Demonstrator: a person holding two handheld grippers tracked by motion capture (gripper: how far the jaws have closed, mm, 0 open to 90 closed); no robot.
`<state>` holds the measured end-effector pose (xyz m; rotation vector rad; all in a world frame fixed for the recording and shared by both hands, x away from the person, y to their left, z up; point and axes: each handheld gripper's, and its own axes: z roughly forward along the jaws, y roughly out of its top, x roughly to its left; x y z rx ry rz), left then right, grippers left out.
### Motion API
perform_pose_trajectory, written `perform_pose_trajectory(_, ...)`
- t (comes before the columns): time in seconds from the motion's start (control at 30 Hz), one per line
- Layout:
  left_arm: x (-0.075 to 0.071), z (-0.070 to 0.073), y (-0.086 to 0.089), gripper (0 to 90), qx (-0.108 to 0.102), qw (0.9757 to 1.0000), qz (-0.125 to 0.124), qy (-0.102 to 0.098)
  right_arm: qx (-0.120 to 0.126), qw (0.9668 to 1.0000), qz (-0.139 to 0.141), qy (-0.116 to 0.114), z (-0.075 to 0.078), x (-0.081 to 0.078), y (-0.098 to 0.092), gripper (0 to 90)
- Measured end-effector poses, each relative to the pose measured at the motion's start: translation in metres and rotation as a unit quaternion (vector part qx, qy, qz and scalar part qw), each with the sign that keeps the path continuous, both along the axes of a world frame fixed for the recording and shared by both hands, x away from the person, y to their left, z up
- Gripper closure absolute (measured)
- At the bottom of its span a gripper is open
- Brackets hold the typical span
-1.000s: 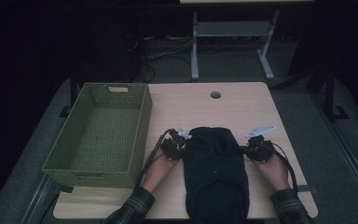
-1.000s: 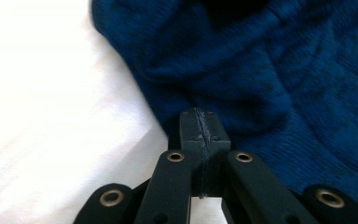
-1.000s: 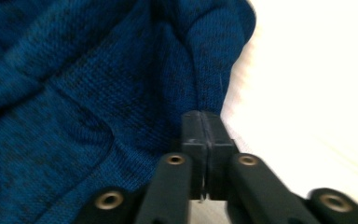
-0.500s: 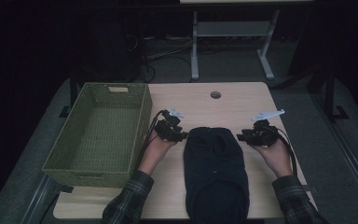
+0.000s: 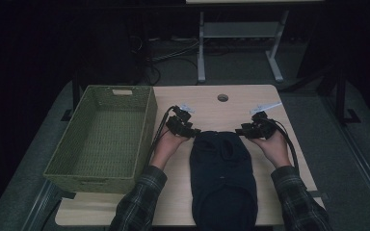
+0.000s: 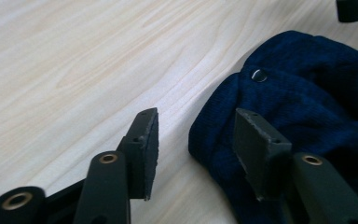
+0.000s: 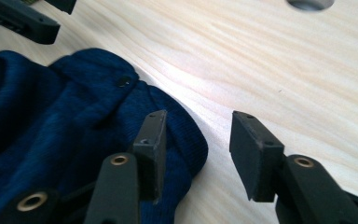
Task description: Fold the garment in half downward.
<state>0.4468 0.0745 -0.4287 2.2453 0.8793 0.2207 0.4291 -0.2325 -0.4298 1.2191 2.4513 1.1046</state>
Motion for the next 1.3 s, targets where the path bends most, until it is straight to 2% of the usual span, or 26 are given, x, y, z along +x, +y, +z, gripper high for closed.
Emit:
perform_pose_trajectory(0.07, 0.002, -0.005, -0.001, 46.1, 0.002, 1.0, -0.001, 0.008, 0.006, 1.0, 0.0, 0.008, -0.01, 0.007, 0.004, 55.5)
perform_pose_trajectory(0.13, 0.003, -0.008, -0.002, 45.5, 0.001, 0.9999, -0.002, 0.011, 0.001, 0.9999, 0.002, 0.014, -0.015, 0.01, 0.005, 55.5)
perform_pose_trajectory(0.37, 0.004, -0.012, -0.005, 41.9, 0.008, 0.9999, -0.004, 0.014, -0.001, 0.9994, 0.005, 0.034, -0.037, 0.011, 0.007, 55.6)
perform_pose_trajectory(0.47, 0.004, -0.016, -0.006, 41.5, 0.008, 0.9998, -0.006, 0.016, -0.003, 0.9997, 0.005, 0.026, -0.039, 0.009, 0.008, 56.3)
perform_pose_trajectory(0.57, 0.006, -0.02, -0.007, 41.1, 0.007, 0.9998, -0.006, 0.018, -0.019, 0.9996, 0.011, 0.017, -0.038, 0.007, 0.012, 60.4)
perform_pose_trajectory(0.8, 0.007, -0.029, -0.01, 42.6, 0.018, 0.9994, -0.019, 0.023, -0.023, 0.9994, 0.016, 0.02, -0.038, 0.006, 0.016, 69.7)
perform_pose_trajectory(0.9, 0.007, -0.032, -0.01, 46.6, 0.012, 0.9992, -0.026, 0.027, -0.018, 0.9994, 0.017, 0.023, -0.038, 0.005, 0.015, 72.5)
perform_pose_trajectory(0.97, 0.006, -0.034, -0.011, 54.2, -0.004, 0.999, -0.033, 0.032, -0.015, 0.9993, 0.016, 0.029, -0.038, 0.005, 0.016, 74.9)
perform_pose_trajectory(1.13, 0.005, -0.034, -0.013, 69.7, -0.004, 0.9984, -0.046, 0.034, -0.009, 0.9993, 0.012, 0.034, -0.038, 0.005, 0.016, 79.3)
perform_pose_trajectory(1.23, 0.005, -0.032, -0.014, 76.3, 0.002, 0.9983, -0.042, 0.04, -0.004, 0.9991, 0.008, 0.04, -0.037, 0.005, 0.015, 81.1)
perform_pose_trajectory(1.3, 0.004, -0.028, -0.017, 78.3, 0.022, 0.9981, -0.036, 0.046, -0.013, 0.999, 0.011, 0.042, -0.035, 0.006, 0.016, 81.6)
